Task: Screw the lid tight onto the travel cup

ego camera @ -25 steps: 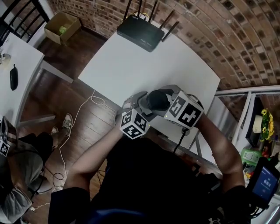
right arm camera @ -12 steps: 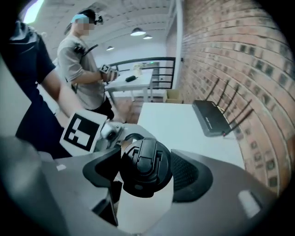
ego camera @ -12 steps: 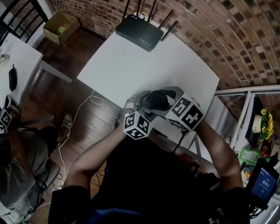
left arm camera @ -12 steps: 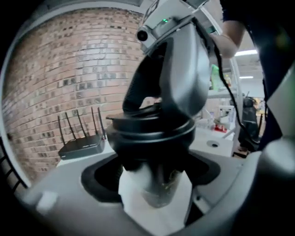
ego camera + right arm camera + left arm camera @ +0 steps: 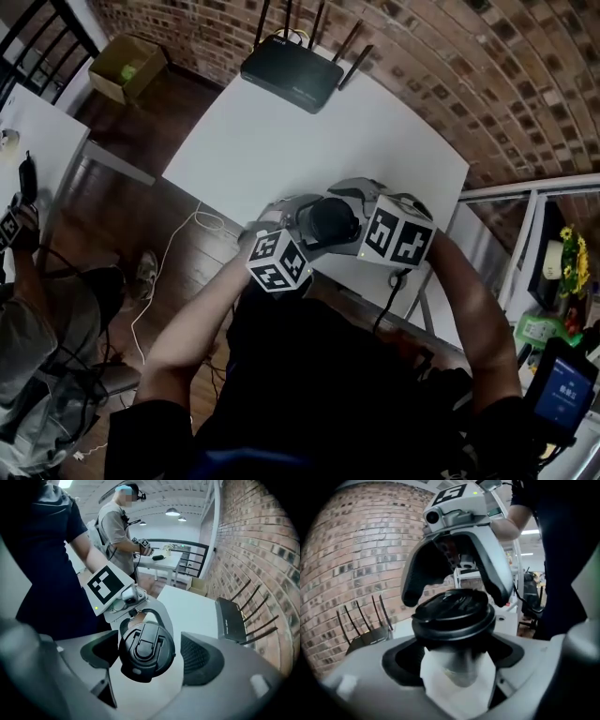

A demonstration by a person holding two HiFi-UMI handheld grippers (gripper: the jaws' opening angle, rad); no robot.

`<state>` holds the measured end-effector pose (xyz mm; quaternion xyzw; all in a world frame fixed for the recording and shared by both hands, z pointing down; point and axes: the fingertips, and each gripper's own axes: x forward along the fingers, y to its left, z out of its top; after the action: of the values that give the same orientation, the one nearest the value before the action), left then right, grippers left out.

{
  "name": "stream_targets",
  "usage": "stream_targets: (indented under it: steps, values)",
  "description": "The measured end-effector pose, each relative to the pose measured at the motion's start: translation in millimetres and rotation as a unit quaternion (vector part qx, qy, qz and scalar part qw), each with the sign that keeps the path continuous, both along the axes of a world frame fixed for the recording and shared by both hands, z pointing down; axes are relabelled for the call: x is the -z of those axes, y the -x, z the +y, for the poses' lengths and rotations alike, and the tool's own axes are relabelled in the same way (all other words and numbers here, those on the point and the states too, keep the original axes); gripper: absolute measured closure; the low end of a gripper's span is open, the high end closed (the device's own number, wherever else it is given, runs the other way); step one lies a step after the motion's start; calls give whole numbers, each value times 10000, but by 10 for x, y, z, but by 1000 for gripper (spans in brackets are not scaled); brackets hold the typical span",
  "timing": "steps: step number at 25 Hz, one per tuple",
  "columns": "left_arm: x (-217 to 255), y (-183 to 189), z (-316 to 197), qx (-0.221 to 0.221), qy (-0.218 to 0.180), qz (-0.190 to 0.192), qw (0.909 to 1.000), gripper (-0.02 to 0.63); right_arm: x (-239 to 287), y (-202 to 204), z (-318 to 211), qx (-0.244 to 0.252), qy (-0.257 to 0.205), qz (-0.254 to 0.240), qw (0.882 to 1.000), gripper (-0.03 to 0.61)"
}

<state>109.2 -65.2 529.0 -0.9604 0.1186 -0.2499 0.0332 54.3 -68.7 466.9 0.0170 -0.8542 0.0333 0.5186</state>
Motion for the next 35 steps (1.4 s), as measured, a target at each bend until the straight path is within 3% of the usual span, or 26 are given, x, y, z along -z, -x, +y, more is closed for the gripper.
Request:
stream_targets:
  steps: [3, 5, 8, 10, 11, 12, 14, 17, 19, 20, 22, 25, 27, 29, 31, 33, 35]
  values:
    - [4, -15, -11, 249, 13, 129, 9996, 202, -30, -41, -6, -279, -72, 397, 9988, 193]
    - [3, -6, -14, 682, 33, 223, 9974, 204, -46, -51, 0, -931, -9, 392, 9949, 221]
    - [-9, 5, -29, 1582, 135, 266, 9870, 211, -93, -150, -35, -2424, 161, 183, 9699, 222]
    - [-16, -15, -18, 1992, 276, 341, 9790, 212, -94, -195, -58, -2983, 200, -10, 9543, 222]
    - [-20, -32, 2, 1970, 358, 363, 9791, 197, -90, -202, -68, -3054, 207, -93, 9519, 222]
    - [-24, -40, 23, 1792, 410, 342, 9824, 158, -88, -203, -78, -3003, 225, -157, 9535, 222]
    - [-44, 2, 20, 1231, 337, 176, 9917, 143, -78, -181, -85, -2500, 261, -186, 9677, 224]
    - [-94, 61, -31, 319, 78, -158, 9993, 144, -25, -113, -14, -767, 62, 131, 9970, 225]
    - [-109, 28, -12, -146, 108, -239, 9996, 144, -6, -78, 51, 340, -130, 321, 9988, 224]
    - [-112, -1, 0, -250, 176, -228, 9993, 147, -2, -64, 72, 607, -164, 345, 9974, 224]
    - [-124, -52, 11, -237, 212, -212, 9993, 185, 5, -50, 91, 678, -194, 319, 9970, 224]
    - [-133, -73, 1, 106, 99, -155, 9998, 208, 10, -66, 74, 151, -267, 227, 9993, 224]
    - [-135, -70, -19, 540, 118, -51, 9985, 209, -6, -96, 21, -741, -187, 61, 9971, 225]
    - [-133, -63, -47, 1130, 202, 68, 9934, 209, -45, -149, -43, -1851, -65, -145, 9826, 225]
    - [-132, -52, -73, 1708, 233, 125, 9849, 209, -54, -177, -85, -2565, -122, -214, 9662, 224]
    - [-137, -56, -82, 2034, 206, 129, 9788, 209, -29, -160, -87, -2832, -226, -192, 9586, 224]
    - [-136, -70, -59, 2003, 266, 171, 9792, 206, -37, -159, -39, -2670, -194, -150, 9634, 223]
